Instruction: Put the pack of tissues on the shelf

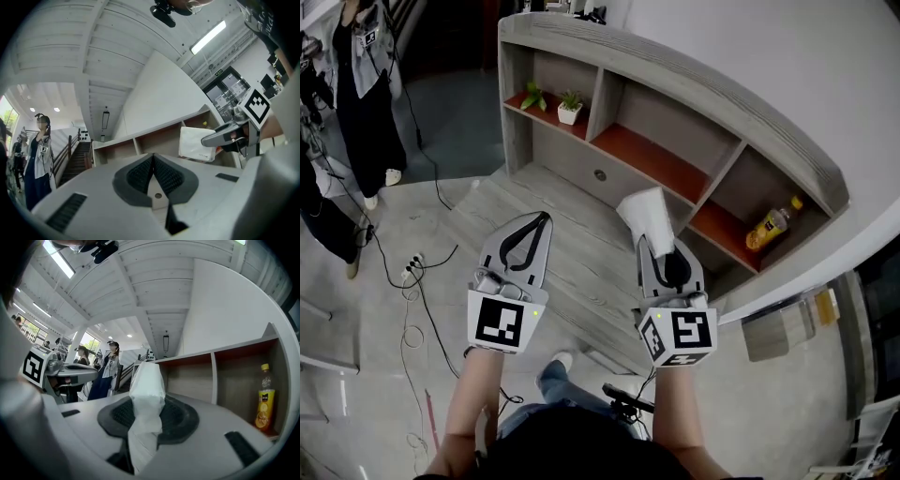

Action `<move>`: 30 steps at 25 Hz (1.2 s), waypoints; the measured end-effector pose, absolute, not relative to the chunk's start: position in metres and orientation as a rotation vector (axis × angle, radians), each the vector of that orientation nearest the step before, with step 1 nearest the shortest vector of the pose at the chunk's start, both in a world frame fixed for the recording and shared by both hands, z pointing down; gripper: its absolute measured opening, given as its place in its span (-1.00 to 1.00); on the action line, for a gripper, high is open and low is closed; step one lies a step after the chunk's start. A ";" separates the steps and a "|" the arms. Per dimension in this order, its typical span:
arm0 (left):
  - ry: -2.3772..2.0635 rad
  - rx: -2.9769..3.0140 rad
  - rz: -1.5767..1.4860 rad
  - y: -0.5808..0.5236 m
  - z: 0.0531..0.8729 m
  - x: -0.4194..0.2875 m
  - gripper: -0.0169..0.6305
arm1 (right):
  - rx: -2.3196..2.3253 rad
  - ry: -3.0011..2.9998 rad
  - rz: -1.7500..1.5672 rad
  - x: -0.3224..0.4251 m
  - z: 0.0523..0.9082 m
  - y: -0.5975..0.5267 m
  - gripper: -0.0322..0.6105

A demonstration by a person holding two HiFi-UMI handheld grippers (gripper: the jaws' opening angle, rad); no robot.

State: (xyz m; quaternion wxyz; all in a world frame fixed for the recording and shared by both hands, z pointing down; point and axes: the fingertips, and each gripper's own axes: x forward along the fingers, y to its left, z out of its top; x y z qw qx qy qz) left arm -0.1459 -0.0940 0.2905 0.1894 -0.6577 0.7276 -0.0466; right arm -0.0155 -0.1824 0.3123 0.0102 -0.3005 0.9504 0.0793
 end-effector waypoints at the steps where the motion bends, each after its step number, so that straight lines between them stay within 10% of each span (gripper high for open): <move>1: 2.036 -1.862 -0.137 -0.104 0.290 -0.152 -0.91 | -0.945 2.965 0.238 -0.023 0.312 -0.191 -0.52; 30: 1.808 -2.178 -0.048 -0.283 0.304 -0.214 -0.91 | -1.275 2.842 0.063 -0.073 0.325 -0.320 -0.51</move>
